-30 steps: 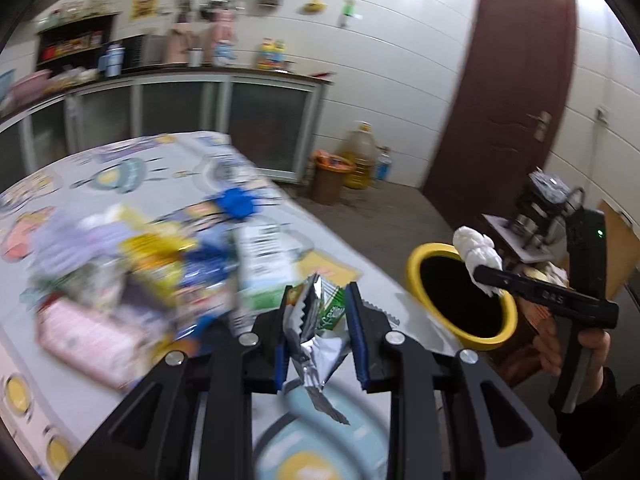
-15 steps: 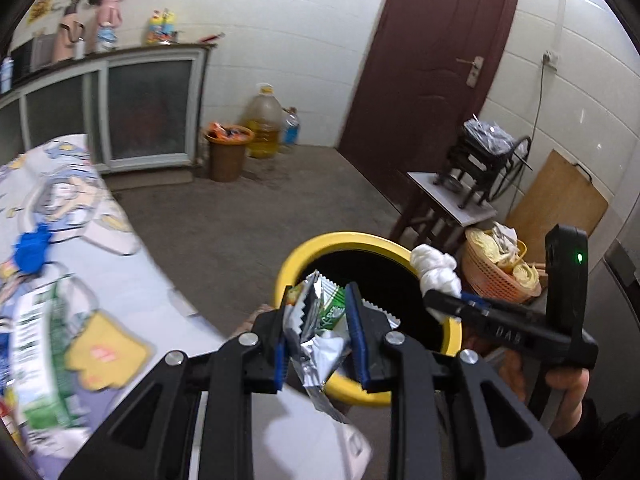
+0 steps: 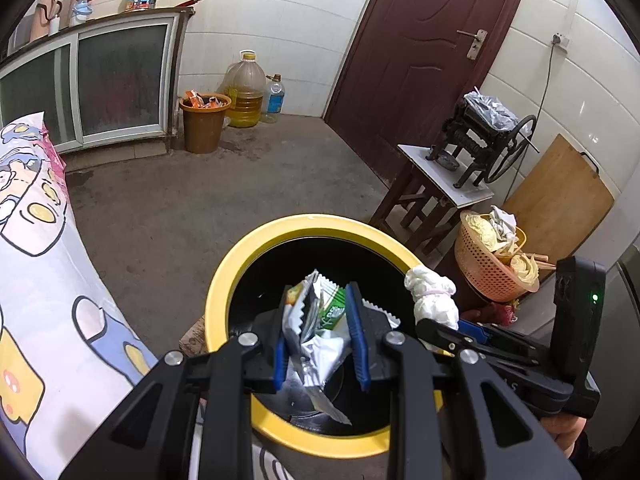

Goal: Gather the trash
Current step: 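Carry both items to the yellow-rimmed bin and open both tools over it, then move both open tools back over the table toward the trash, then grasp the blue glove with the left tool while the right tool grasps the milk carton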

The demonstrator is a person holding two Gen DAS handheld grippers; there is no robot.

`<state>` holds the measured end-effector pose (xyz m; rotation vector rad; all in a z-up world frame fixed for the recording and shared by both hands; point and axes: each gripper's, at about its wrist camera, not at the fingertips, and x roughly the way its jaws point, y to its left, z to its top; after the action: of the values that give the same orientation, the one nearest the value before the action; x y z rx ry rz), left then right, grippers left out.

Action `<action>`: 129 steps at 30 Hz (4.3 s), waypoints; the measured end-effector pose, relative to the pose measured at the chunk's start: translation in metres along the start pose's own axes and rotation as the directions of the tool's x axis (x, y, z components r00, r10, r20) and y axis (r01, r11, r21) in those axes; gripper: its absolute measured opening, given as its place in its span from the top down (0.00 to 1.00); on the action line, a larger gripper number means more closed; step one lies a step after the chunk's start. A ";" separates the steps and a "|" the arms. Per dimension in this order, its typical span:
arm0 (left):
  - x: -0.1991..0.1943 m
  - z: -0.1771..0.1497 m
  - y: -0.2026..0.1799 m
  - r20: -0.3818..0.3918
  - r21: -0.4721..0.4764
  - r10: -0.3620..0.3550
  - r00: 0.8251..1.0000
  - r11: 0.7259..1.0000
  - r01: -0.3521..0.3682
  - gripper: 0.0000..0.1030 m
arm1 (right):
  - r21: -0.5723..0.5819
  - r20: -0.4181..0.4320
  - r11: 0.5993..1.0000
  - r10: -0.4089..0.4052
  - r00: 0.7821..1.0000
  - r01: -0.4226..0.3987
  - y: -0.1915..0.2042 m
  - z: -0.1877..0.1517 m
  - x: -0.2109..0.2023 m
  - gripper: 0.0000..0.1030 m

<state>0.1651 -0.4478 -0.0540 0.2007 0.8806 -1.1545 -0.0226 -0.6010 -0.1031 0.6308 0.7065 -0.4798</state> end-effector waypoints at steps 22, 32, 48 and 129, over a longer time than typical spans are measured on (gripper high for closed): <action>-0.153 -0.053 0.058 0.266 -0.095 0.178 0.947 0.983 -0.158 0.08 | -0.104 0.127 0.990 0.103 0.987 -0.090 0.044 0.005 -0.040 0.44; -0.304 -0.156 0.114 0.332 -0.216 0.528 0.782 0.849 -0.482 0.08 | -0.315 0.013 0.879 0.382 0.924 -0.359 0.181 -0.016 -0.027 0.41; -0.334 -0.239 0.168 0.244 -0.354 0.610 0.754 0.780 -0.516 0.08 | -0.419 -0.198 0.768 0.444 0.874 -0.485 0.316 -0.054 0.003 0.18; -0.365 -0.213 0.150 0.260 -0.380 0.525 0.810 0.827 -0.414 0.84 | -0.385 -0.384 0.745 0.407 0.829 -0.545 0.352 -0.012 0.006 0.73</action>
<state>0.1426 -0.0055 0.0151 -0.0477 0.6218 -0.5414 0.1866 -0.3428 0.0138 0.3819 0.8538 0.2827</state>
